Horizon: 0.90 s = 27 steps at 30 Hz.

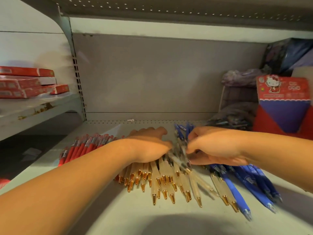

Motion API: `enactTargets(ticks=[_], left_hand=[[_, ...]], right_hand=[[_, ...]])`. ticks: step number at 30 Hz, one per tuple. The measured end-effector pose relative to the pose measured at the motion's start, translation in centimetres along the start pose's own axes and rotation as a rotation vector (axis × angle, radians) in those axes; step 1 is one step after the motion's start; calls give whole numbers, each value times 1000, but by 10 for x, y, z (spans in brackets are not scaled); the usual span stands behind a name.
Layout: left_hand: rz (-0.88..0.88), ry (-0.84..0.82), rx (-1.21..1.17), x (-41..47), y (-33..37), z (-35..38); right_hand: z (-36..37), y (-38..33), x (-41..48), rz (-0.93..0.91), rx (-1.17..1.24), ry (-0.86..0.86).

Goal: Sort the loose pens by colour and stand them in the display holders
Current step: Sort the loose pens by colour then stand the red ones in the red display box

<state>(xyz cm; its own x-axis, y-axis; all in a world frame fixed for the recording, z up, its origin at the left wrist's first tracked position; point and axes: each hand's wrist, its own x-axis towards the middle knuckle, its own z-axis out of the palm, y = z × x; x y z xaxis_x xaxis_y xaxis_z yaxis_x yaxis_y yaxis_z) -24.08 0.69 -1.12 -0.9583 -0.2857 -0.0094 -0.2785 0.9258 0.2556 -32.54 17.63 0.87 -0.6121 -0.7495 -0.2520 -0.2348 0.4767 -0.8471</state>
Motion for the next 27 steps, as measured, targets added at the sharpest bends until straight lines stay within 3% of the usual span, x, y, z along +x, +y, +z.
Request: enactTargets(ticks=[2,6,14,16,21,27], left_hand=[[23,5,-1,0,4,2],[92,-36,106,4,19,7],[104,-113,208,22,33,7],[123,-156,154,26,34,8],[133,-165,68,33,37,13],[47,-94,142,38,40,18]], right_hand=[[-3,6,-7,-37,-238,79],[-2,16,-23,-134,-593,-2],[-7,35,-37,-363,-550,-146],[-11,39,-42,-428,-671,-170],[-5,47,-50,-496,-889,-66],[15,51,-44,-554,-906,44]])
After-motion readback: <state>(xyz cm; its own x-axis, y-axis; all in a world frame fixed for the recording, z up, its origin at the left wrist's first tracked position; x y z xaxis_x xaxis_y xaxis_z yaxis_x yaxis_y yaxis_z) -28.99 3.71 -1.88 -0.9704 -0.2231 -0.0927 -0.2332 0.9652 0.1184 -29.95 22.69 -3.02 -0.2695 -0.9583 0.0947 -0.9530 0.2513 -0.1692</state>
